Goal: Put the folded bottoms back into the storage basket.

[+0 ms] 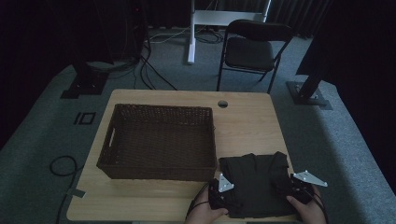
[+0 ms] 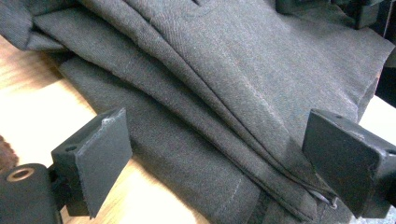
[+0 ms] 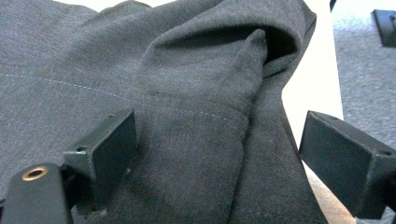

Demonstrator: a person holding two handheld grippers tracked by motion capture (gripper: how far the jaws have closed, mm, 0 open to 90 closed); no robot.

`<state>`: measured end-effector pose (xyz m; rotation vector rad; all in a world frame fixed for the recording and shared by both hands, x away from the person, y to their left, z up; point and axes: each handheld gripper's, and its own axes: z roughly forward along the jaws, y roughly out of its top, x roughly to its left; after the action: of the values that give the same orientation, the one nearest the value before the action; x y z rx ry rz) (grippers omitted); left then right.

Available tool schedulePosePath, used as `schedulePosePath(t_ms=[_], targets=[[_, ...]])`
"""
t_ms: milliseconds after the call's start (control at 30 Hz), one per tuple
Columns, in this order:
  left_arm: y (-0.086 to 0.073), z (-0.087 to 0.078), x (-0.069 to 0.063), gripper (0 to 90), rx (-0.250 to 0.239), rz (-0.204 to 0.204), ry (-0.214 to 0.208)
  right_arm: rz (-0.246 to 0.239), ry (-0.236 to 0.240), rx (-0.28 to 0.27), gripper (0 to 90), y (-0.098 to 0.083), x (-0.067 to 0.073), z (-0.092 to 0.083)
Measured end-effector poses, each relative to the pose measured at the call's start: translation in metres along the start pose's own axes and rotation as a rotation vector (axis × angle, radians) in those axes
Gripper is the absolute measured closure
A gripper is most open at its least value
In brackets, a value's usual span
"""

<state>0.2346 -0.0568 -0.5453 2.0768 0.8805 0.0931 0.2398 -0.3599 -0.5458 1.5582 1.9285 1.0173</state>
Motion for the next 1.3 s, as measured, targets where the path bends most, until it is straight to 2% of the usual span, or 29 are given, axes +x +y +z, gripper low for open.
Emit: schedulePosePath(t_ms=[100, 167, 400, 467, 567, 600, 667, 700, 767, 800, 833, 900, 1000, 1033, 1067, 1300], targets=[[-0.001, 0.006, 0.004, 3.7, -0.006, -0.039, -0.017, 0.038, 0.025, 0.006, 12.2, -0.001, -0.002, 0.001], [0.000, 0.007, 0.005, 2.3, -0.009, -0.036, -0.019, 0.062, 0.038, 0.013, 12.2, -0.001, -0.003, 0.002], [0.003, 0.013, 0.002, 2.3, -0.009, -0.040, -0.019, 0.102, 0.079, 0.022, 13.4, -0.003, -0.008, 0.005], [0.005, 0.015, 0.001, 2.4, -0.005, -0.031, -0.021, 0.099, 0.102, 0.009, 17.0, -0.003, -0.009, 0.006], [0.007, 0.017, -0.001, 6.0, 0.007, 0.004, -0.015, 0.109, 0.127, 0.003, 27.2, -0.004, -0.010, 0.005], [0.008, 0.018, -0.002, 8.4, 0.010, 0.019, -0.011, 0.107, 0.134, 0.000, 31.2, -0.004, -0.010, 0.005], [0.009, 0.020, -0.003, 16.0, 0.006, 0.029, -0.018, 0.103, 0.148, -0.004, 47.1, -0.005, -0.008, 0.003], [0.010, 0.021, -0.002, 22.2, 0.003, 0.030, -0.037, 0.113, 0.158, -0.007, 53.6, -0.005, -0.005, 0.002], [0.012, 0.023, 0.000, 34.7, -0.007, 0.015, -0.069, 0.091, 0.150, -0.004, 62.2, -0.003, -0.001, 0.000], [0.013, 0.023, 0.001, 42.7, -0.025, 0.012, -0.083, 0.077, 0.142, 0.003, 63.5, -0.001, 0.001, 0.000], [0.015, 0.023, 0.001, 53.1, -0.035, -0.005, -0.079, 0.067, 0.128, 0.013, 64.3, 0.000, 0.003, -0.001], [0.017, 0.023, 0.000, 61.5, -0.037, -0.007, -0.065, 0.059, 0.106, 0.024, 65.6, 0.003, 0.006, -0.002], [0.022, 0.021, -0.003, 65.6, -0.026, 0.041, -0.040, 0.064, 0.083, 0.023, 66.8, 0.005, 0.009, -0.005], [0.022, 0.021, -0.003, 67.0, -0.026, 0.041, -0.040, 0.064, 0.083, 0.023, 66.8, 0.005, 0.009, -0.005], [0.025, 0.020, -0.005, 67.0, -0.015, 0.079, -0.029, 0.062, 0.080, 0.021, 67.1, 0.005, 0.009, -0.006], [0.039, 0.013, -0.010, 69.4, -0.003, 0.126, -0.036, 0.091, 0.077, -0.004, 67.8, 0.009, 0.008, -0.017]])
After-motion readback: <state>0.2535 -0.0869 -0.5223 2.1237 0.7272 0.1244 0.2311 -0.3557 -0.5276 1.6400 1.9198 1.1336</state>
